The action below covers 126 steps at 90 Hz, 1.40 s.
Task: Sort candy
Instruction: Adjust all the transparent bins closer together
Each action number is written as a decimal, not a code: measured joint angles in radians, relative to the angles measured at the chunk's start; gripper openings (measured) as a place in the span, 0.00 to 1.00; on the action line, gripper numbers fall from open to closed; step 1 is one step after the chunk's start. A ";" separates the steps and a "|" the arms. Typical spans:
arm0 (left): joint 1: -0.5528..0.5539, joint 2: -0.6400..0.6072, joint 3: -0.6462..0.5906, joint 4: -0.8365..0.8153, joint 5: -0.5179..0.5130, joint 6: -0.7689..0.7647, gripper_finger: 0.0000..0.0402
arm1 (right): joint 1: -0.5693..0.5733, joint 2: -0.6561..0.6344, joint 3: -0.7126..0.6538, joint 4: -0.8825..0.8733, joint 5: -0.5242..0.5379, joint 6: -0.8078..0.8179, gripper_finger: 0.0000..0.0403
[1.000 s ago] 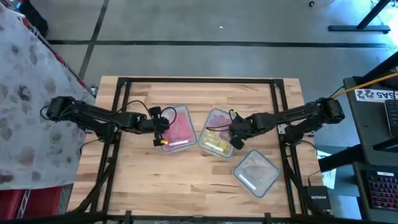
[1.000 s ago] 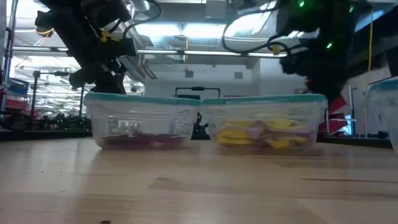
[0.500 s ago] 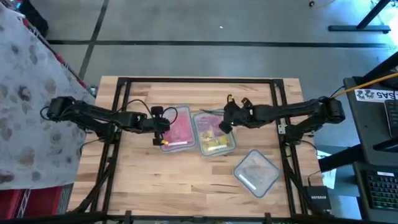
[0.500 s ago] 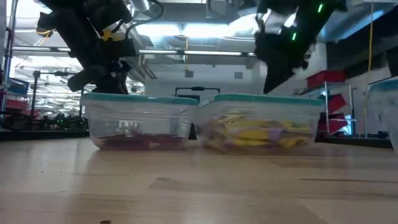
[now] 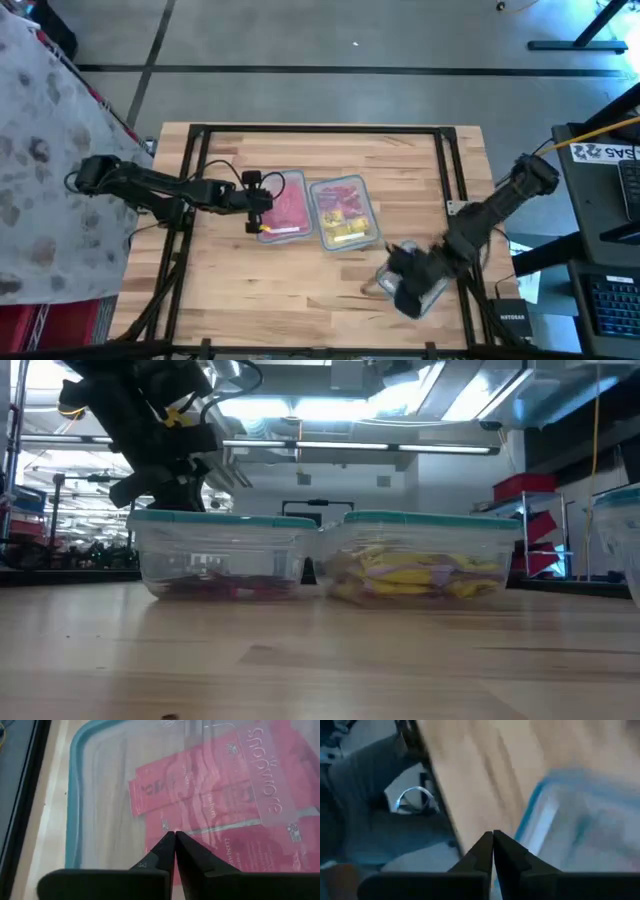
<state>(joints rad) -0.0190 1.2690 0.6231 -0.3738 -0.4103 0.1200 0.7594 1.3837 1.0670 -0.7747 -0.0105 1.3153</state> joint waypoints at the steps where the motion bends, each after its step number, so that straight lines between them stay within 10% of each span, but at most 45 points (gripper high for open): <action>1: 0.000 0.000 0.000 0.001 0.000 0.000 0.00 | 0.011 0.001 -0.006 -0.013 0.007 0.027 0.00; 20: 0.000 0.000 0.000 0.023 0.003 0.002 0.00 | 0.148 0.004 -0.165 -0.106 0.082 0.527 0.00; 40: -0.001 0.000 0.000 0.025 0.004 0.018 0.00 | 0.102 -0.015 -0.231 -0.292 0.101 0.607 0.00; 68: 0.000 0.000 0.000 0.027 0.010 0.037 0.00 | -0.219 -0.058 -0.281 -0.537 0.273 0.144 0.00; 99: 0.000 0.000 0.000 0.026 0.011 0.034 0.00 | -0.531 -0.064 -0.289 -0.169 0.367 -0.283 0.00; 126: 0.001 0.000 0.001 0.026 0.007 0.102 0.00 | -0.584 -0.037 -0.267 0.187 0.197 -0.378 0.00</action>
<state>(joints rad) -0.0181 1.2690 0.6239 -0.3475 -0.4029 0.2224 0.1757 1.3470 0.8000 -0.5877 0.1865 0.9374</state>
